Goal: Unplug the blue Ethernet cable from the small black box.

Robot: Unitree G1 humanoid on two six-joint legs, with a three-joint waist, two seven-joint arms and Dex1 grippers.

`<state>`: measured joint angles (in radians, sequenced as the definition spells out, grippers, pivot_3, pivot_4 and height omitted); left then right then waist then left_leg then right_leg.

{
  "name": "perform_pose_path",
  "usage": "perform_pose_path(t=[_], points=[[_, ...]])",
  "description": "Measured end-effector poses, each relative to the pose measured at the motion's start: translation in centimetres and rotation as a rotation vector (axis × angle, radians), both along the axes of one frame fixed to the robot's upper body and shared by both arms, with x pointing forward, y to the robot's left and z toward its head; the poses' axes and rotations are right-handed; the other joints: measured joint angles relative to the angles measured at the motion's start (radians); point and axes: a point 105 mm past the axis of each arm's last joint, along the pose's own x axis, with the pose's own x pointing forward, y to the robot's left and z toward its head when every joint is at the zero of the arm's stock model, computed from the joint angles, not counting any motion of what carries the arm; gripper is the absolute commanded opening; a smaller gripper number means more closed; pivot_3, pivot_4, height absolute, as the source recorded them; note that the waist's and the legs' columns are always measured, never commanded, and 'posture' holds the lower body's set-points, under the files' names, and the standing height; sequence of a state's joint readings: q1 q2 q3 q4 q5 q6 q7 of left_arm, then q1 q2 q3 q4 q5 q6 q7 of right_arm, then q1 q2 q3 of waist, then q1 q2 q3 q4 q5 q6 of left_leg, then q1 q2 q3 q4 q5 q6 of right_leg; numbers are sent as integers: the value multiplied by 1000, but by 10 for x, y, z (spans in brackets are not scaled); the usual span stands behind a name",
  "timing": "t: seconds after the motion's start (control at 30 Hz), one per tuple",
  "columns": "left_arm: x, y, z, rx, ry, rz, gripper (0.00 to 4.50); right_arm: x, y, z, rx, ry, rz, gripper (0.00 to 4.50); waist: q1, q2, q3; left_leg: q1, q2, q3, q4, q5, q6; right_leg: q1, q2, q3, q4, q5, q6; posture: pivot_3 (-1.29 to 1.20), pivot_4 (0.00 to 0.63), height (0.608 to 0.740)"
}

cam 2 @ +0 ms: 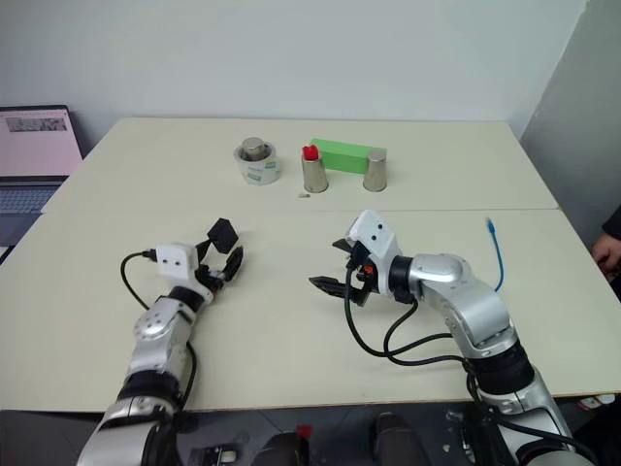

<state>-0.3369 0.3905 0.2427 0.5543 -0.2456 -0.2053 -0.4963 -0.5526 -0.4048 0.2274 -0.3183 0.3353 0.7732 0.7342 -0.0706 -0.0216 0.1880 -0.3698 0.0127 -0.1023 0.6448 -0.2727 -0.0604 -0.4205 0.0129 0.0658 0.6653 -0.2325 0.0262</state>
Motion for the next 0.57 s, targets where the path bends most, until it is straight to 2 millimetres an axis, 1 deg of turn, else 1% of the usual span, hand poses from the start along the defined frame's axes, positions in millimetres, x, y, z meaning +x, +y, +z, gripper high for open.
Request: perform_pose_path(t=[0.13, 0.2, 0.3, 0.37, 0.43, 0.57], points=[[-26, 13, -3, 77, 135, -24, 3745, 1, -18, -8, -10, 17, -65, 4287, -2, 0, 0, 0, 0, -1, 0, 0, 0, 1, 1, 0, 0, -3, 5, 0, 150, 740], [-36, 17, 1, 136, 201, -63, 3745, 0, -34, -14, -32, 32, -103, 4287, -1, 0, 0, 0, 0, -1, 1, 0, 0, 1, 1, 0, -1, -3, 5, 0, 150, 740], [-43, 19, 25, 180, 207, -132, 3745, -2, -62, -21, -53, 68, -158, 4287, 16, 0, 0, 0, -1, 0, 2, 0, 0, 2, 1, 0, -1, -3, 5, 0, 150, 740], [-44, 18, 39, 195, 201, -173, 3745, -6, -78, -21, -67, 77, -170, 4287, 19, 0, 0, 1, -1, 1, 2, 1, 1, 2, 1, 0, -1, -3, 5, 0, 150, 740], [-47, 15, 50, 192, 199, -217, 3745, -7, -91, -18, -73, 81, -191, 4287, 17, 0, 0, 2, 0, 2, 1, 0, 1, 2, 1, 1, -1, -3, 5, 0, 150, 740], [-56, 0, 64, 158, 205, -337, 3745, -2, -106, -13, -69, 69, -236, 4287, 10, 0, 0, 2, 0, 5, 0, 0, 1, 1, 2, 3, -2, -3, 5, 0, 150, 740]])
